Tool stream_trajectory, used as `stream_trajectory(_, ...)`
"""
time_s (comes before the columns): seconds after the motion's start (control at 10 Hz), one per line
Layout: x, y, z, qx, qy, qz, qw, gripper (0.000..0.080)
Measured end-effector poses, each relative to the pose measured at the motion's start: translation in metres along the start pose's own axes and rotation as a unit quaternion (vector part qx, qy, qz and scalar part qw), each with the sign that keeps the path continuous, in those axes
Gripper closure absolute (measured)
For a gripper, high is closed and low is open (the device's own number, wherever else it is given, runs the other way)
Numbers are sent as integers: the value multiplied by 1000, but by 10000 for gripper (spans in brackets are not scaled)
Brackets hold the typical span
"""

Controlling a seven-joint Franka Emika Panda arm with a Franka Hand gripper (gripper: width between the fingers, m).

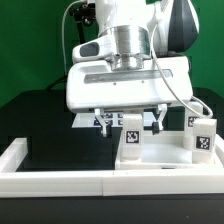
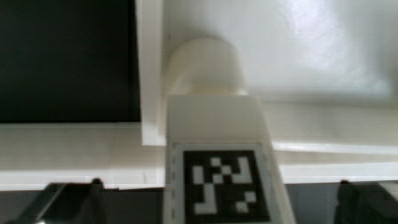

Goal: Assemble square table

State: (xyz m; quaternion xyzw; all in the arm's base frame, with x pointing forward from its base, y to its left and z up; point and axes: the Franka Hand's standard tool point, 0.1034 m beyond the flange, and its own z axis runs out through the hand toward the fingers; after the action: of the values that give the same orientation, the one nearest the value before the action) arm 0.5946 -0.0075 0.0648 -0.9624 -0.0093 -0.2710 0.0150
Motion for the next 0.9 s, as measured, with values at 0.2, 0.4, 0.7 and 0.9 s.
stream_trajectory(0.2, 8, -1, -10, 3, -8, -1, 1000, 151)
stream_trajectory(0.4, 22, 2, -26, 5, -13, -2, 1000, 151)
stream_trajectory(0.7, 20, -3, -27, 17, -43, -4, 999, 151)
stream_trajectory(0.9, 17, -10, -22, 40, -114, -3, 993, 151)
